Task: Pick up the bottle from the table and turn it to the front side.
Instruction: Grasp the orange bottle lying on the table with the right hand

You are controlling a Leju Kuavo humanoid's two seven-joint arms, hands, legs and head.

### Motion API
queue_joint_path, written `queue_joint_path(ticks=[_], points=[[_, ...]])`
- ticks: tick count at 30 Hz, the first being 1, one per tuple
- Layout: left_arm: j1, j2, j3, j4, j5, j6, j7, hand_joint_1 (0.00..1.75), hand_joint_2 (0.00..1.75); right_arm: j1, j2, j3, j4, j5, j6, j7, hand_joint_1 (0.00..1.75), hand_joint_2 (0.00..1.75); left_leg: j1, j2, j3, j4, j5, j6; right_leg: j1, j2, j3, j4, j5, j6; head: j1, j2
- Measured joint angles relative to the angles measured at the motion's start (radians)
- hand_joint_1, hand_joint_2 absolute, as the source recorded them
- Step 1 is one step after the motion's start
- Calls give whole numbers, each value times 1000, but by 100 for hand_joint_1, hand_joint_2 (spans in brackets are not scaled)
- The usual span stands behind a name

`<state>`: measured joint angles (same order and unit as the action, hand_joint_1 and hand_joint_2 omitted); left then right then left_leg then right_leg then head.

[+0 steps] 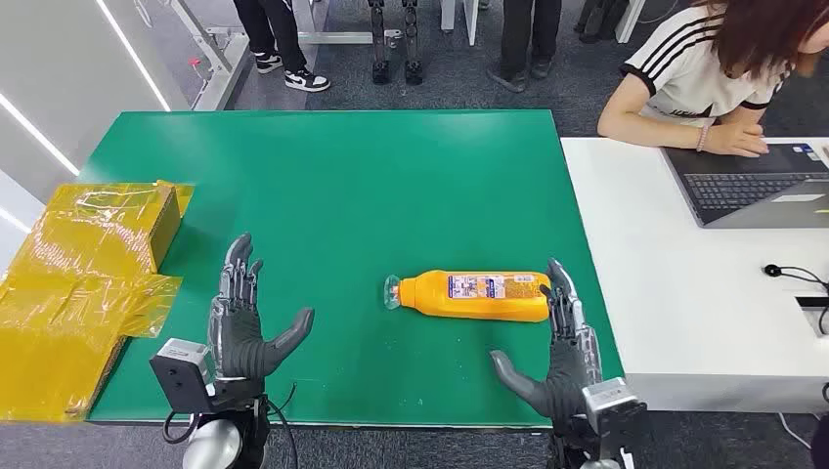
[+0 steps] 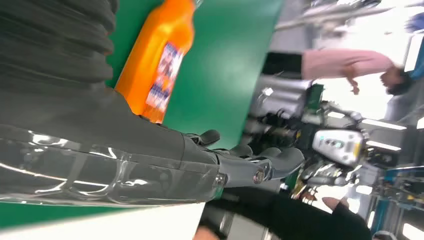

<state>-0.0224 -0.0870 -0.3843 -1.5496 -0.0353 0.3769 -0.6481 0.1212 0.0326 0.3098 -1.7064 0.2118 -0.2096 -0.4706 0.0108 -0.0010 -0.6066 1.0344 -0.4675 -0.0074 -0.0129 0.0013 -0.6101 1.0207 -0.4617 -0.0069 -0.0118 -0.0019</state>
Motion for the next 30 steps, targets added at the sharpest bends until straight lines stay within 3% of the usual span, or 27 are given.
queue_joint_path(ticks=[6, 10, 16, 30], points=[[-8, -22, -9, 2, -35, -52, 22, 0, 175, -114, -37, -5, 110, 258, -49, 150, 0, 175, 0, 1, 0, 1, 0, 0, 0, 0, 0, 0, 1, 0, 0, 0], [-29, -34, -21, 10, -45, -73, 31, 0, 175, -255, -78, -4, 245, 308, 10, 222, 0, 175, 0, 1, 0, 2, 1, 1, 0, 1, 0, 0, 2, 1, 0, 0], [-58, -34, -35, 33, -31, -75, 30, 0, 175, -436, -108, 30, 425, 313, 58, 252, 0, 175, 0, 1, 0, 2, 1, 1, 0, 1, 0, 0, 3, 1, 0, 0], [-91, -32, -63, 93, 2, -78, 27, 0, 175, -768, -111, 193, 864, 281, 416, 372, 0, 175, 0, 0, 0, 2, 1, 1, 0, 1, 0, 1, 3, 1, 0, 0]])
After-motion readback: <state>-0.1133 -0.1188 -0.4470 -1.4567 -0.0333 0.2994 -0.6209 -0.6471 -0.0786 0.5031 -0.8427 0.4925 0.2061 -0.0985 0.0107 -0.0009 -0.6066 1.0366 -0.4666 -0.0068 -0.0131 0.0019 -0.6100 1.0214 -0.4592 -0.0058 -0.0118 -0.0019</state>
